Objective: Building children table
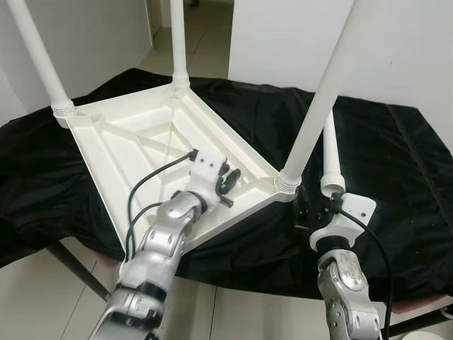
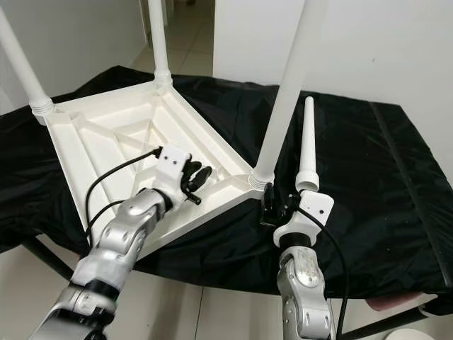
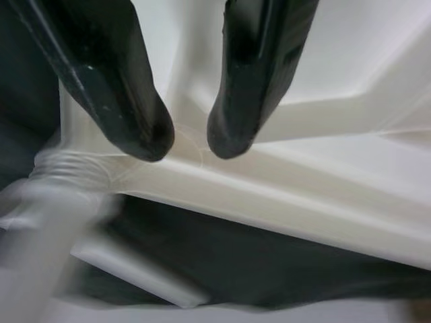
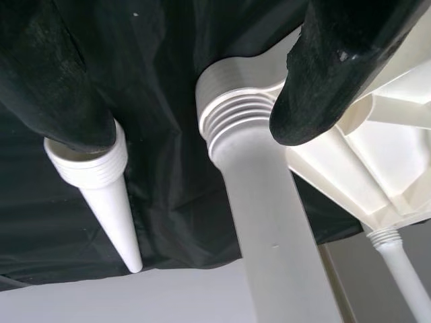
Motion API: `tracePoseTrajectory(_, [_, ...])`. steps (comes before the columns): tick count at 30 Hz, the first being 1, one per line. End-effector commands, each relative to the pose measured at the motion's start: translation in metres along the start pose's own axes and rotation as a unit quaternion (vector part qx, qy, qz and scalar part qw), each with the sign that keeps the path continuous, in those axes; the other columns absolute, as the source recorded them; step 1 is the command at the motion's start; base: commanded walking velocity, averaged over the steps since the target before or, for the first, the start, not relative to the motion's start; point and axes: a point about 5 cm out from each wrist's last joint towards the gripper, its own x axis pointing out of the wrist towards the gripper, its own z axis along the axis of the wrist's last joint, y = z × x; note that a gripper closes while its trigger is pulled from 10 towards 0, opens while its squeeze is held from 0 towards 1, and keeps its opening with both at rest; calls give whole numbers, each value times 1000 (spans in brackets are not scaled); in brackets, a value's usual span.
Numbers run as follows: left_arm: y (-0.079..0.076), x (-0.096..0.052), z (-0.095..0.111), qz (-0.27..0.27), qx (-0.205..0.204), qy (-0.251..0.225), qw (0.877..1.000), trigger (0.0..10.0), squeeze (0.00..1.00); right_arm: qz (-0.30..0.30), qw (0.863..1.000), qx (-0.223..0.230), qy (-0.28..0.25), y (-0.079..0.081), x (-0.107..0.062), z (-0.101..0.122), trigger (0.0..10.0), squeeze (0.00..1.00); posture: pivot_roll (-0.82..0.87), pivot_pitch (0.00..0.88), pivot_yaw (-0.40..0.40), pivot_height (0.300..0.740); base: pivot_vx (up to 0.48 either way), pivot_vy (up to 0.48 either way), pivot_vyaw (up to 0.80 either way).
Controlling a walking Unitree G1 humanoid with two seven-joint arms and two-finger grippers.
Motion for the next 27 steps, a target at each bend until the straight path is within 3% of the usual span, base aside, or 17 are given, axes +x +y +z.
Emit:
tracePoseTrajectory(1, [-8, -8, 3, -75, 9, -10, 997, 10000, 0, -8, 1000, 8, 1, 0, -2, -2, 10000, 0, -75, 56, -25, 740, 0, 0, 0])
tracePoseTrajectory(7, [2, -31, 5, -111, 41, 4, 993, 10000, 0, -8, 1000, 8, 5, 0, -4, -4, 10000, 0, -64, 69, -22, 740, 0, 0, 0])
tracePoseTrajectory(8, [9, -39, 4, -112, 64, 12, 992, 10000, 0, -9, 1000, 8, 6, 0, -5, -4, 10000, 0, -63, 70, -21, 740, 0, 0, 0])
tracePoseTrajectory(11, [12, -44, 4, -110, 79, 18, 991, 10000, 0, -10, 1000, 8, 7, -1, -6, -5, 10000, 0, -63, 70, -21, 740, 0, 0, 0])
tracePoseTrajectory(12, [28, -61, 2, -102, 100, 46, 989, 10000, 0, -12, 1000, 8, 11, -2, -8, -6, 10000, 0, -58, 76, -19, 740, 0, 0, 0])
tracePoseTrajectory(13, [28, -61, 2, -102, 100, 46, 989, 10000, 0, -12, 1000, 8, 11, -2, -8, -6, 10000, 0, -58, 76, -19, 740, 0, 0, 0])
tracePoseTrajectory(15, [47, -83, -2, -96, 125, 83, 984, 10000, 0, -13, 1000, 7, 14, -3, -10, -8, 10000, 0, -53, 71, -16, 740, 0, 0, 0])
tracePoseTrajectory(20, [52, -91, -3, -98, 134, 95, 982, 10000, 0, -14, 1000, 7, 14, -4, -11, -8, 10000, 0, -53, 71, -16, 740, 0, 0, 0])
tracePoseTrajectory(21, [60, -100, -10, -93, 146, 120, 978, 10000, 0, -14, 1000, 5, 16, -5, -12, -9, 10000, 0, -48, 69, -16, 740, 0, 0, 0])
tracePoseTrajectory(22, [68, -113, -18, -90, 155, 151, 972, 10000, 341, -12, 1000, 3, 18, -7, -13, -10, 10000, 0, -44, 66, -17, 740, 0, 0, 0])
tracePoseTrajectory(23, [73, -122, -23, -88, 160, 171, 968, 10000, 341, -11, 1000, 0, 20, -8, -13, -11, 10000, 0, -44, 66, -17, 740, 0, 0, 0])
tracePoseTrajectory(24, [77, -131, -28, -88, 152, 187, 966, 10000, 1000, -10, 1000, -2, 22, -9, -14, -11, 10000, 0, -39, 64, -16, 740, 0, 0, 0])
tracePoseTrajectory(27, [82, -139, -31, -89, 146, 200, 965, 10000, 1000, -9, 1000, -3, 24, -9, -14, -12, 10000, 0, -37, 65, -16, 740, 0, 0, 0])
